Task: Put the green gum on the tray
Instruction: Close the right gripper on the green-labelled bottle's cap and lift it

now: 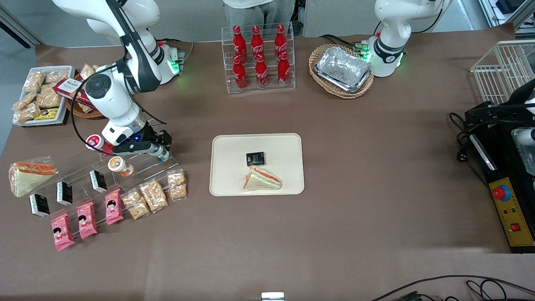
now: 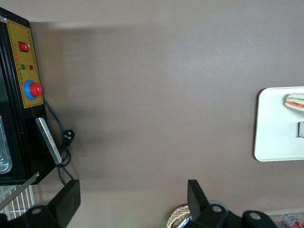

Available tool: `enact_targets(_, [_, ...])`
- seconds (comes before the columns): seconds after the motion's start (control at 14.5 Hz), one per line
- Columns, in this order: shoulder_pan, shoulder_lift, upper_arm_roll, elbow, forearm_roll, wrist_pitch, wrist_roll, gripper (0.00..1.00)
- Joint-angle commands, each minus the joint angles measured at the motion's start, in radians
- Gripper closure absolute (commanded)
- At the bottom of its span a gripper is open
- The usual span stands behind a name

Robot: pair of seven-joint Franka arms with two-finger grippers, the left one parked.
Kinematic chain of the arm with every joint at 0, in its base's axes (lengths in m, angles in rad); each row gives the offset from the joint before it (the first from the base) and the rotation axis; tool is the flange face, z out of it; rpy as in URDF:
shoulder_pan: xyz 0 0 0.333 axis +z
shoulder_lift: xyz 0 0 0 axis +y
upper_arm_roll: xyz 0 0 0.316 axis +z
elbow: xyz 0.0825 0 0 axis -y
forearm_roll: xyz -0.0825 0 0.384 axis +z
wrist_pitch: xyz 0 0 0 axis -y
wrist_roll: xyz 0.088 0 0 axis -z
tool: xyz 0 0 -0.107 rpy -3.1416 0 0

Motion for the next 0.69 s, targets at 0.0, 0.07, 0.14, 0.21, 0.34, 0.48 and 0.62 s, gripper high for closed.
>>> enact_targets(0.0, [0.003, -0.011, -0.004, -0.016, -0.003, 0.02, 0.014, 0.52])
enact_targets(0.07, [0.003, -0.011, -0.004, -0.016, -0.003, 0.019, 0.014, 0.61])
enact_targets(0.14, [0.003, -0.011, -0.004, -0.016, -0.003, 0.019, 0.014, 0.63])
enact_targets(0.21, [0.003, -0.011, -0.004, -0.015, -0.003, 0.017, 0.014, 0.7])
enact_targets(0.34, [0.003, -0.011, -0.004, -0.015, -0.003, 0.017, 0.015, 0.72])
enact_targets(0.48, [0.0, -0.012, -0.005, -0.004, -0.003, 0.01, 0.02, 0.73])
enact_targets(0.62, [-0.003, -0.032, -0.007, 0.055, -0.002, -0.089, 0.018, 0.73])
